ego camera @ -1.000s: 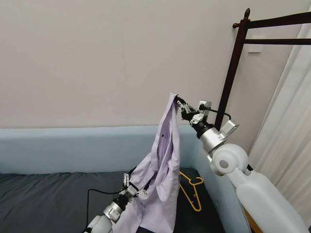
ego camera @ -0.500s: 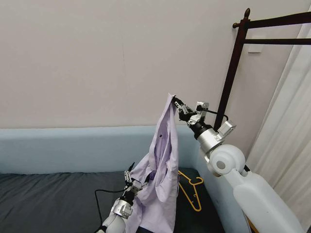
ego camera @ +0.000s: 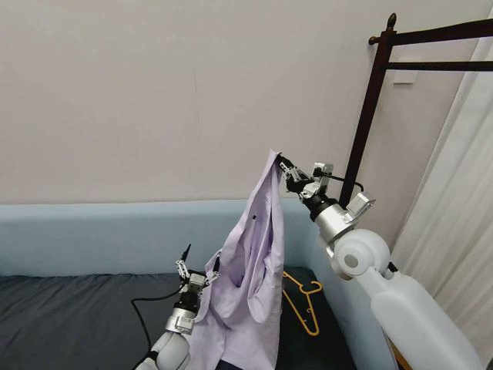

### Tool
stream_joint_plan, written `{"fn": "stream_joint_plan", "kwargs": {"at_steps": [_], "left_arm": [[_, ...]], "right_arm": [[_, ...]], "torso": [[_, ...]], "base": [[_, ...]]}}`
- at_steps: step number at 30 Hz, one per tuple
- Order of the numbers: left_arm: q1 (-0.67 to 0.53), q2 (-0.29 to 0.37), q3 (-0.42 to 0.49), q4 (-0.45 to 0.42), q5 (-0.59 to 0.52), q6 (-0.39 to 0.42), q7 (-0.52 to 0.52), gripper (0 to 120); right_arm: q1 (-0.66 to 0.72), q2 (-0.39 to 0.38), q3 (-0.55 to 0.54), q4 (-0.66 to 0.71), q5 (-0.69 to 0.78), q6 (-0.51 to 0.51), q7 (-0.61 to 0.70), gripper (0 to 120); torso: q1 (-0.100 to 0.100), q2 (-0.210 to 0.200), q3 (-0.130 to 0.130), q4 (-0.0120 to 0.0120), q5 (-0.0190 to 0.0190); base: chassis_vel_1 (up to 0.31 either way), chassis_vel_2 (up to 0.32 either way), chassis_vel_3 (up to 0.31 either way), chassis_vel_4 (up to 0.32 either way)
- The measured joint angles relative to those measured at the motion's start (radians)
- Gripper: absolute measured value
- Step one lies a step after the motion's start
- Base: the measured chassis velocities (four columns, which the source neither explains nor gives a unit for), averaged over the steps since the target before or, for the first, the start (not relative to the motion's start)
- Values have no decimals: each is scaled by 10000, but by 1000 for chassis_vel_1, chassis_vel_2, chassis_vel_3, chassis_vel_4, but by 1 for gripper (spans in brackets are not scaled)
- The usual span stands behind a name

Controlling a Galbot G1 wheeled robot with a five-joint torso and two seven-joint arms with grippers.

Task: Pick up the clothes from the sofa and hang them on the clothes hanger.

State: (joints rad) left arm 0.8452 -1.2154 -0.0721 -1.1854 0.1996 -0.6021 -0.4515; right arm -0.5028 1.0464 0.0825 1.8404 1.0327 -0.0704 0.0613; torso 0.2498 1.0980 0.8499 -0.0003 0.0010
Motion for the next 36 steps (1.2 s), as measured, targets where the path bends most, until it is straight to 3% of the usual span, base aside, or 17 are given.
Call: {"fn": "stream_joint_plan", "kwargs": {"at_steps": [8,15,19,20,21,25,31,36], "left_arm": [[409,348,-185,173,-637,-48,148,100],[408,110,-167,163,-1041,-244,372,100],[671,110,30,-413,-1118,-1080,1443,100],[738,138,67,-480,-1065,-1534,2189,100],[763,138,77,-477,-953,-1879,2844,100],[706,-4,233,-78,-205,-2241,3767,100],[286,-483,470,495,646,-1994,3591,100],[-56,-795,716,720,1254,-1201,2077,94]], "right_arm": [[113,-77,49,61,69,-14,205,0],[38,-96,-21,331,178,-28,71,0],[-33,-126,-54,297,128,-28,79,0],[-57,-138,-54,242,90,-23,79,0],[-77,-138,-47,183,65,-11,79,0],[-120,-112,24,104,52,41,105,0],[-134,-112,33,209,53,41,91,0],[-80,-63,32,217,51,35,81,0]], "torso": [[0,0,0,2,-1],[-1,0,0,0,-1],[0,0,0,-2,0],[-1,0,0,-1,1],[-1,0,0,-1,1],[-1,0,0,1,2],[-1,0,0,-3,0],[0,0,0,-3,1]], "base": [[0,0,0,0],[0,0,0,0],[0,0,0,0],[0,0,0,0],[0,0,0,0],[0,0,0,0],[0,0,0,0],[0,0,0,0]]}}
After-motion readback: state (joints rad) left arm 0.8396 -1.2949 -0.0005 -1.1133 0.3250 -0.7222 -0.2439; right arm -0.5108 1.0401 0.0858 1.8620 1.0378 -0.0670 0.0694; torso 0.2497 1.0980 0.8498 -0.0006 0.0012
